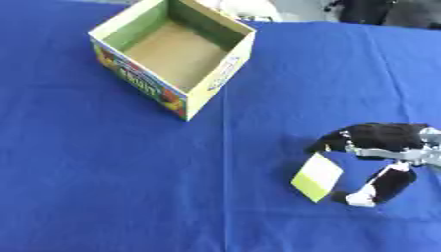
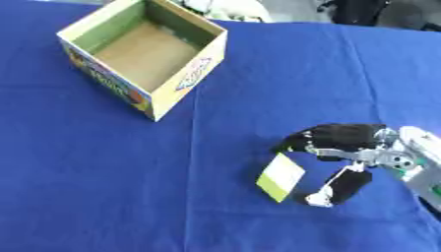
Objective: Pick up objects on the table and place them in the box.
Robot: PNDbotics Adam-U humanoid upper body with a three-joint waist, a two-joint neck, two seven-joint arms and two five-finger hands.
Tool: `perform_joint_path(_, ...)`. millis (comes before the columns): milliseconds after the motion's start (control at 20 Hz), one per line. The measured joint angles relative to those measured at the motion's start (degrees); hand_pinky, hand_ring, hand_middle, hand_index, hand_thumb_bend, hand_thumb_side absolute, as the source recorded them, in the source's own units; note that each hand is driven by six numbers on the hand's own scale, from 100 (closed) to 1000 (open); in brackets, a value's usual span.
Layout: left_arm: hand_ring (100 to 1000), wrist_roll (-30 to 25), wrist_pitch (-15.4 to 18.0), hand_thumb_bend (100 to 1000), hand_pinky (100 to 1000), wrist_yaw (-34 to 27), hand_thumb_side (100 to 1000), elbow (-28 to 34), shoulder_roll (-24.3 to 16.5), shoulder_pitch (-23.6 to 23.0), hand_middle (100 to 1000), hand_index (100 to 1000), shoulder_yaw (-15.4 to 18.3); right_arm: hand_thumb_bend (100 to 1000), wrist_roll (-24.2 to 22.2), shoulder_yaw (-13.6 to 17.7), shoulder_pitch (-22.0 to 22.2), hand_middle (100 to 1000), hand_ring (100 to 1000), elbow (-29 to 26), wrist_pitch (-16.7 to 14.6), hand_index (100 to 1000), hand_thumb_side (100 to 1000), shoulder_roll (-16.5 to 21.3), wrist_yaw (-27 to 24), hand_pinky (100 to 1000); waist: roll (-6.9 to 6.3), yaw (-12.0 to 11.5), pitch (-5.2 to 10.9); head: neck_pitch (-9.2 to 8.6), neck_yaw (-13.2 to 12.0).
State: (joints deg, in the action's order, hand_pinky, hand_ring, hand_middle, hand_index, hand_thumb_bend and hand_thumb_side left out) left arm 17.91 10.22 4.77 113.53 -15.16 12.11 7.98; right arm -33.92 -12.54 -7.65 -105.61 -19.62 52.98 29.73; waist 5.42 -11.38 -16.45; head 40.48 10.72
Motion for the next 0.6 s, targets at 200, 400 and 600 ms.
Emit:
perform_joint_path(200, 761, -0.02, 0.02, 188, 807, -0.14, 824, 0.00, 0.00, 0.08, 956, 743, -0.01, 317, -0.70, -0.21, -0.92, 806, 859, 0.32, -0.37, 973, 576, -0.26, 0.00, 844, 0.00, -0.06, 0.00, -0.22, 0.01)
perform_joint_path(400, 761, -0.06, 0.03, 187, 807, -0.20, 824, 0.00, 0.01, 0.15, 956, 742, -0.02, 262, -0.59, -0.22, -1.48, 672, 798, 0.44, -0.63, 871, 591, -0.55, -0.01, 819, 0.00, -0.22, -0.09, -0.24, 0.01)
perform_joint_path(600, 762, -0.08, 0.01, 185, 807, -0.20, 825, 0.00, 0.01, 0.17, 956, 743, -0.02, 259, 1.69, -0.17, -1.39, 574, 737, 0.53, -0.11, 756, 593, -0.81, -0.20, 789, 0.00, -0.20, -0.12, -0.24, 0.01)
